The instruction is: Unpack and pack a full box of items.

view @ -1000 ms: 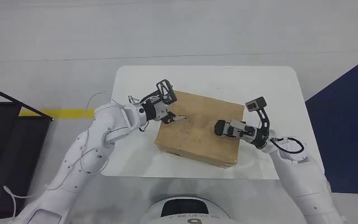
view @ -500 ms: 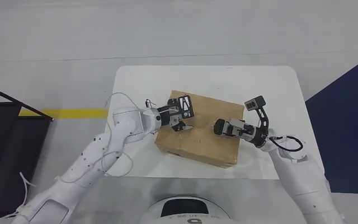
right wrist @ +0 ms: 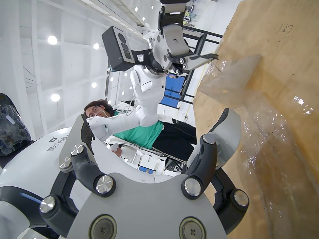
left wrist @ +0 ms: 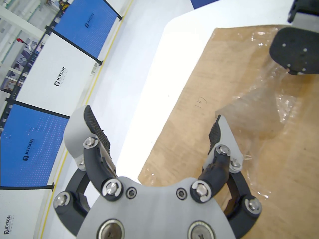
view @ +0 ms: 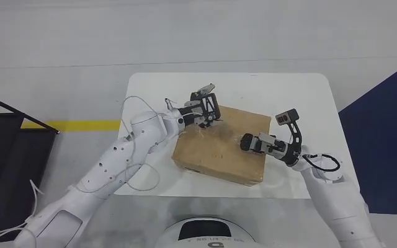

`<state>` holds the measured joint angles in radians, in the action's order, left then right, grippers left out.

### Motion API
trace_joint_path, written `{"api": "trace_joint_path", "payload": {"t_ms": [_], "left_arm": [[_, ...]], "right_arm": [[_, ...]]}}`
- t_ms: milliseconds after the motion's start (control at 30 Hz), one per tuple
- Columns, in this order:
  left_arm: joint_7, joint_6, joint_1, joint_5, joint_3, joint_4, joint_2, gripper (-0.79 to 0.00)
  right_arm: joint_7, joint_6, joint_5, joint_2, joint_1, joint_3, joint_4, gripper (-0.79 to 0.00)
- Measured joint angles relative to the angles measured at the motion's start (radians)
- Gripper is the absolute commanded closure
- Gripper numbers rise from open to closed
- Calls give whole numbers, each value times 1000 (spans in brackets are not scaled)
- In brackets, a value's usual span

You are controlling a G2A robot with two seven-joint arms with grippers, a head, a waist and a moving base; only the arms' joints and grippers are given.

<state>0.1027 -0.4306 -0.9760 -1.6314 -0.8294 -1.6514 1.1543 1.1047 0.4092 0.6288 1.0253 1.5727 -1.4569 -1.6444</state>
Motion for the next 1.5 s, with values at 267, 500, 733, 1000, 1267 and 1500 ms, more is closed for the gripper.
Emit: {"api": "trace_joint_path", "payload": {"t_ms": [267,500,733,1000,1267,1500], "left_arm": [[37,-62,13,115,-45,14,6,-785],[310,-312,21,340,-63,59,-1,-785],[383,-309,62,411,12,63,24,-785],[312,-236,152,304,141,136,76,-785],[219,-180,185,209,175,185,100,-785],[170,-162,196,208,188,189,119,-785]], "right_arm": [[2,15,5,-1,22,-12,-4,-785],[3,21,9,-1,25,-10,-1,-785],[-1,24,6,-1,33,-9,-11,-785],[-7,44,13,-3,75,-29,-29,-785],[-58,30,-65,2,31,4,-57,-785],[-138,8,-125,3,27,1,-63,-785]]}}
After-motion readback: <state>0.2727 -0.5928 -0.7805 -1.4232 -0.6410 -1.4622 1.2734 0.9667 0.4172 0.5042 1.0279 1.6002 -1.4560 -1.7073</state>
